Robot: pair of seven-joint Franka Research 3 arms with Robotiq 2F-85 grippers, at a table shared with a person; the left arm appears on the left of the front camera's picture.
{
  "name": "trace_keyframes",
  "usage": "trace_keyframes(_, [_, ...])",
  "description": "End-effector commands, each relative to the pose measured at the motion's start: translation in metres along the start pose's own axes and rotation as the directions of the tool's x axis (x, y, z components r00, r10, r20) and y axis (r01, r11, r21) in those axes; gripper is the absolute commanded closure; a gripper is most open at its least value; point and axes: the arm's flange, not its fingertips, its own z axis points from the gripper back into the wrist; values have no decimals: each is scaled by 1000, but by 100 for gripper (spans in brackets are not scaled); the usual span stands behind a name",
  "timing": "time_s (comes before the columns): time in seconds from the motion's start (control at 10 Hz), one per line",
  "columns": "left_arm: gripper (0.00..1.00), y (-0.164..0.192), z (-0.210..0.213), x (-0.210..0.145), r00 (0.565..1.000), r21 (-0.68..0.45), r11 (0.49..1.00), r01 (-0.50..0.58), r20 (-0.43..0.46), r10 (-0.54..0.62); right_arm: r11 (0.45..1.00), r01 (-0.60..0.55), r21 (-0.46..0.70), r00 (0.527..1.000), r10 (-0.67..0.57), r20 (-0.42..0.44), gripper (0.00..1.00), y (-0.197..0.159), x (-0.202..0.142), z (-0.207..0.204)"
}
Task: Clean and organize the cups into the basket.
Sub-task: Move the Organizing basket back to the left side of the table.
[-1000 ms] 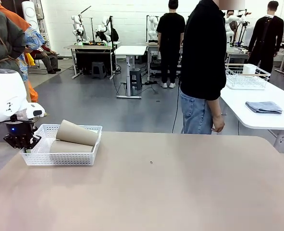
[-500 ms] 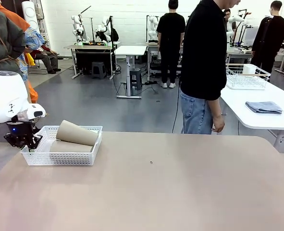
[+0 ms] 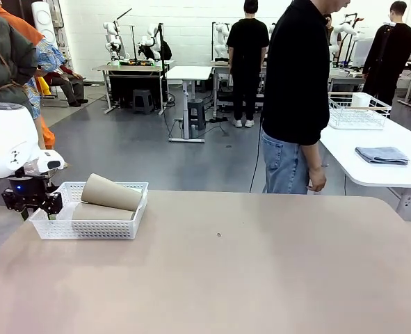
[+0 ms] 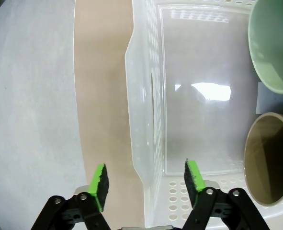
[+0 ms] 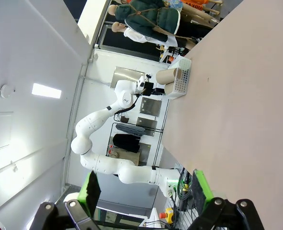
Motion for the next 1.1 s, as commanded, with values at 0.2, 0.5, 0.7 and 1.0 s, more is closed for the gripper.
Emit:
trace_keyframes(0.2, [0,10,22,-12,988,-2,989,-149,26,149,1000,8,-1,1000,-8,6,0,0,0,0])
trace_keyframes(0.5, [0,48,111,-84,949,-108,953,-282,117,294,1000,8,-1,1000,-8,6,0,0,0,0])
trace_keyframes(0.7, [0,59,142,-141,957,-155,958,-241,129,261,1000,8,-1,1000,-8,6,0,0,0,0])
trace_keyframes(1.0, [0,49,132,-180,988,-215,970,-112,83,132,1000,8,-1,1000,-8,6,0,0,0,0])
